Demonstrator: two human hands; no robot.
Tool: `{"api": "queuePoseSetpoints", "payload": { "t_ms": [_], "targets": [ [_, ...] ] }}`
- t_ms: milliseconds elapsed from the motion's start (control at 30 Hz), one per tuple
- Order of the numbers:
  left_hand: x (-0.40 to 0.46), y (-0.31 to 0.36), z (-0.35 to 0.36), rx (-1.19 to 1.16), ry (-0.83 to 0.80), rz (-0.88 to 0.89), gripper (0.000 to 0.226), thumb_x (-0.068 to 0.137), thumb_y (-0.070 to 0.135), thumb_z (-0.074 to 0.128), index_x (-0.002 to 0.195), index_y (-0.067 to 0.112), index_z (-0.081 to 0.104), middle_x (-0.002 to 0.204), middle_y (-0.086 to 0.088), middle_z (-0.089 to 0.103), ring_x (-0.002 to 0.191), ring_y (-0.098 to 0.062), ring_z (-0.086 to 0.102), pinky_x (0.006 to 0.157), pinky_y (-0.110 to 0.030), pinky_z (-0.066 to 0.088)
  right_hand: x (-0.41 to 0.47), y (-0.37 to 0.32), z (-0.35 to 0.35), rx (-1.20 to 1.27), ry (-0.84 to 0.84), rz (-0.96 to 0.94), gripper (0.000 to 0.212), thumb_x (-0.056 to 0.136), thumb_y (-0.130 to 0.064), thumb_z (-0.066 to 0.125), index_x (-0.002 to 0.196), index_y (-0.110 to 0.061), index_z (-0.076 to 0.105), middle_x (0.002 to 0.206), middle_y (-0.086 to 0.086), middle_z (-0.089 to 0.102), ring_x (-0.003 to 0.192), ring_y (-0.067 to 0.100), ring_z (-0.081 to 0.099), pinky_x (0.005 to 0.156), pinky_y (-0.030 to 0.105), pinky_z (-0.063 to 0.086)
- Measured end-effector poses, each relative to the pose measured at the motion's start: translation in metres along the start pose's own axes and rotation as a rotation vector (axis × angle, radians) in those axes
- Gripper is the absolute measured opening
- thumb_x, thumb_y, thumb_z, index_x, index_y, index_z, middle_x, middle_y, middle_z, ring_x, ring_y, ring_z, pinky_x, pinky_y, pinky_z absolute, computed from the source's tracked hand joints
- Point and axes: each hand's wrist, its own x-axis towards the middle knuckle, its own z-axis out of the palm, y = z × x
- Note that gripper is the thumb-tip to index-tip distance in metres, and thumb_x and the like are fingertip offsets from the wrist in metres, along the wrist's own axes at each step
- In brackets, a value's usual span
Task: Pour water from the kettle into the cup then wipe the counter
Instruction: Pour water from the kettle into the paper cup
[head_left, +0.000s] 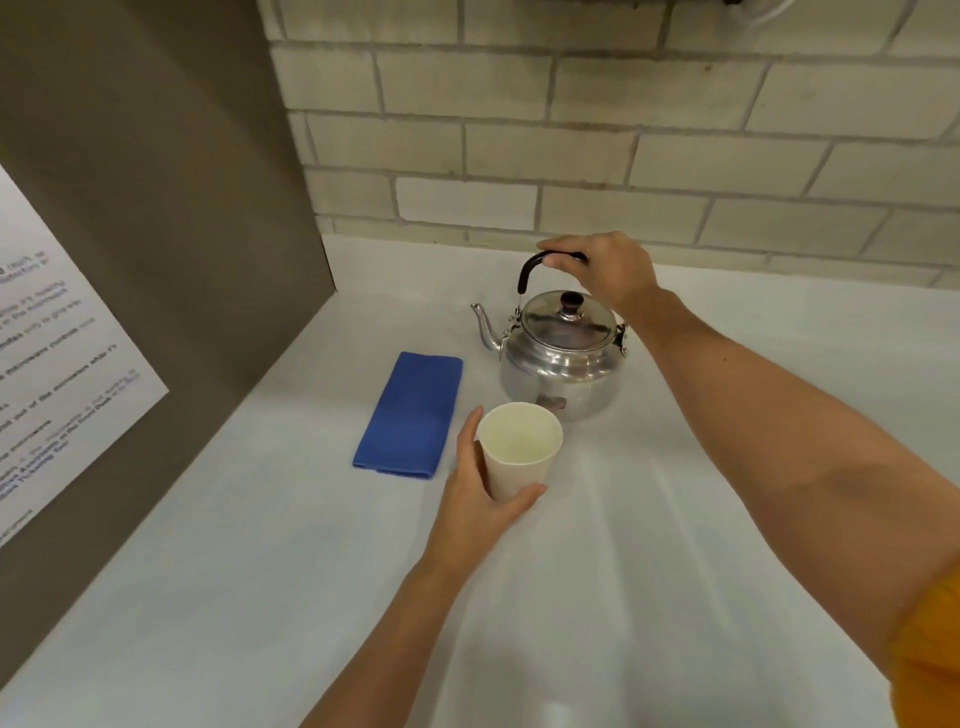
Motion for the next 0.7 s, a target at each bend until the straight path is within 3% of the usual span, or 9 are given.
{"api": "queuePoseSetpoints", "payload": {
  "t_ms": [133, 267, 567, 700],
  "targets": [
    [0.001, -0.001, 0.000, 0.009, -0.002, 0.001, 0.093, 0.064, 0.039, 0.081, 0.133, 0.052, 0.019, 0.133, 0.030, 0.041, 0.125, 0.001, 0.043, 0.099, -0.015, 0.042, -0.003, 0.001, -0.001, 0.021, 0.037, -0.078, 0.030, 0.085, -0.042, 0.059, 0.110, -0.027, 0.067, 0.112, 0.001, 0.071, 0.101, 0.024, 0.065, 0.085, 0.042, 0.052],
    [0.000, 0.000, -0.001, 0.039, 0.008, 0.003, 0.083, 0.063, 0.042, 0.080, 0.124, 0.059, 0.026, 0.125, 0.034, 0.045, 0.119, 0.003, 0.047, 0.093, -0.013, 0.045, -0.010, 0.002, -0.005, 0.008, 0.078, -0.076, 0.030, 0.084, -0.042, 0.060, 0.107, -0.026, 0.068, 0.108, 0.004, 0.073, 0.095, 0.025, 0.067, 0.082, 0.039, 0.053],
    [0.000, 0.000, -0.002, 0.067, -0.005, 0.021, 0.063, 0.067, 0.038, 0.078, 0.109, 0.055, 0.035, 0.114, 0.022, 0.054, 0.107, -0.005, 0.055, 0.083, -0.018, 0.047, -0.043, -0.021, -0.073, -0.048, 0.224, -0.128, 0.027, 0.083, -0.045, 0.060, 0.105, -0.031, 0.069, 0.102, -0.003, 0.075, 0.085, 0.018, 0.068, 0.067, 0.027, 0.046],
    [-0.001, 0.001, -0.002, 0.081, -0.014, 0.019, 0.066, 0.069, 0.035, 0.078, 0.120, 0.039, 0.036, 0.114, 0.012, 0.055, 0.105, -0.011, 0.056, 0.081, -0.021, 0.047, -0.065, -0.037, -0.104, -0.102, 0.149, -0.113, 0.029, 0.083, -0.047, 0.059, 0.107, -0.034, 0.067, 0.112, -0.005, 0.071, 0.098, 0.019, 0.065, 0.083, 0.037, 0.052]
  ]
}}
